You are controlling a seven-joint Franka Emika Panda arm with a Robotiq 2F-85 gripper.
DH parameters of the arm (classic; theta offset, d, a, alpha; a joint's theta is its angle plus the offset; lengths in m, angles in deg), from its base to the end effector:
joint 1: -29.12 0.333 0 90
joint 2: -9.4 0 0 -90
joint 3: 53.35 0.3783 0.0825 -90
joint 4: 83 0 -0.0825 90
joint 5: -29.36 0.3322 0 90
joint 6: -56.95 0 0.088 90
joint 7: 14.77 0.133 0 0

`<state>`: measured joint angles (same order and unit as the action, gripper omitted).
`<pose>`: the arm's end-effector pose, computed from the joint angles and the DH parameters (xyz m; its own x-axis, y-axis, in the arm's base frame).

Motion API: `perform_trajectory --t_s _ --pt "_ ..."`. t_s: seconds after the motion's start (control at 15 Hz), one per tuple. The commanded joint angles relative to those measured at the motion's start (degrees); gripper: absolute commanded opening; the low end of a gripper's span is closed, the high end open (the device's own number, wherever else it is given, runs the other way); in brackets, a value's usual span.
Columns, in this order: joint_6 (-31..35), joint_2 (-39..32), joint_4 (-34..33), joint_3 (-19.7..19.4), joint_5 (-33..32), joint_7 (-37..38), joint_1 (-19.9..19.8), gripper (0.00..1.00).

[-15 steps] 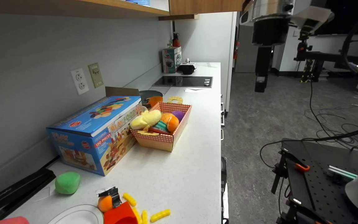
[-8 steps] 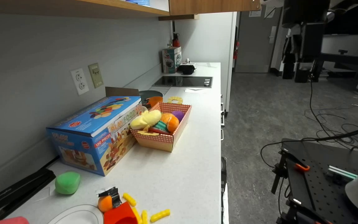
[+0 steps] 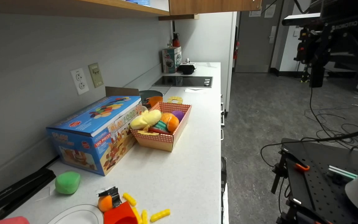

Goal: Close the cabinet door

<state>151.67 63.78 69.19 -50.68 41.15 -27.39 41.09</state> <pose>0.1499 0.0697 0.5209 0.9070 0.4207 -0.0180 0.4116 -0.8947 -0.1733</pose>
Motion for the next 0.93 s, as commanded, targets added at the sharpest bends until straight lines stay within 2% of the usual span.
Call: perform_trajectory --t_s 0.0,0.33,0.87 --pt "-0.1 0.17 -0.07 0.29 0.03 -0.01 0.1 1.0" --pt "-0.53 0.38 0.39 -0.1 0.98 -0.05 0.45 1.0" --pt "0.64 -0.38 0.58 -1.95 3.11 -7.35 2.53 1.0"
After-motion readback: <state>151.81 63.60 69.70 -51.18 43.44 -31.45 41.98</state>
